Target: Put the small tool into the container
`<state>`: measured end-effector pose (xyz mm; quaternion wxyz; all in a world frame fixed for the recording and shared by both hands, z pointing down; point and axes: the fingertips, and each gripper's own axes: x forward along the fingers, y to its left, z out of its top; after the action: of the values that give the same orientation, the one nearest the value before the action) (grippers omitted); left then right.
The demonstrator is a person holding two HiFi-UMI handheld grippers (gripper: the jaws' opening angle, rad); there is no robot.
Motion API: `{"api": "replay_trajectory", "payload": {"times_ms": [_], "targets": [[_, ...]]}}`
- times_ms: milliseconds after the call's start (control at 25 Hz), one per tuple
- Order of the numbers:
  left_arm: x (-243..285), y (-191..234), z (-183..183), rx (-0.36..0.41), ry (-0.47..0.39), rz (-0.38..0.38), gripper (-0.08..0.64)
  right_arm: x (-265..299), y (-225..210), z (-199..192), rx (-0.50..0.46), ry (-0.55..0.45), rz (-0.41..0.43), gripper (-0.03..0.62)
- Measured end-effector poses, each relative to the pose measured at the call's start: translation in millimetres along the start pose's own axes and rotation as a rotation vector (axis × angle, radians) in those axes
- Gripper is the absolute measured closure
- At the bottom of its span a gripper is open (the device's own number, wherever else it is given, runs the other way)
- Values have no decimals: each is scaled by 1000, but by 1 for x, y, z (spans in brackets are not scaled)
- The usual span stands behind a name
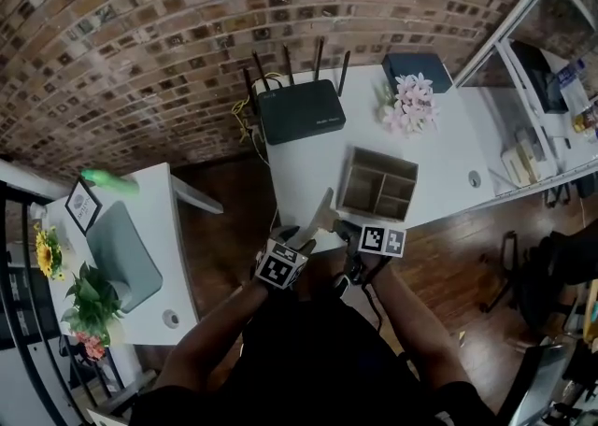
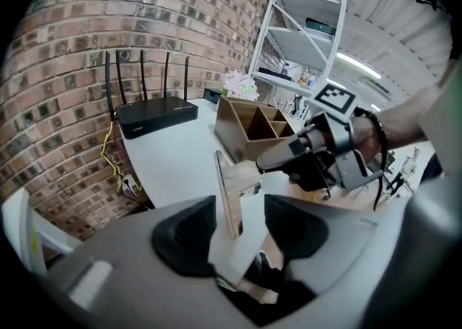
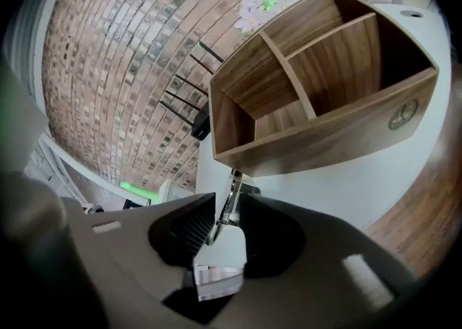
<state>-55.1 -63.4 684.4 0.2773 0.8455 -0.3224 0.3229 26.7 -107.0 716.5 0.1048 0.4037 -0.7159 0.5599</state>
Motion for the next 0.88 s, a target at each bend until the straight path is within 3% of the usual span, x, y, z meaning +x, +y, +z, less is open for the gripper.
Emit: {"api": "replay_trajectory", "payload": {"times_ms": [240,520,640,880], "targets": [[-13,8,3,-3,-31,38,364,15,-1,1,66,84,0,545],[-26,9,8,-48,-64,35,374,16,15,1,44,92,43,566],[-30,11,5,-64,-75,35,382,13,33,1,8,76,102,574],[-33,9,2,-83,-78,29,388,2,53,-2,-89,83,132,577]]}}
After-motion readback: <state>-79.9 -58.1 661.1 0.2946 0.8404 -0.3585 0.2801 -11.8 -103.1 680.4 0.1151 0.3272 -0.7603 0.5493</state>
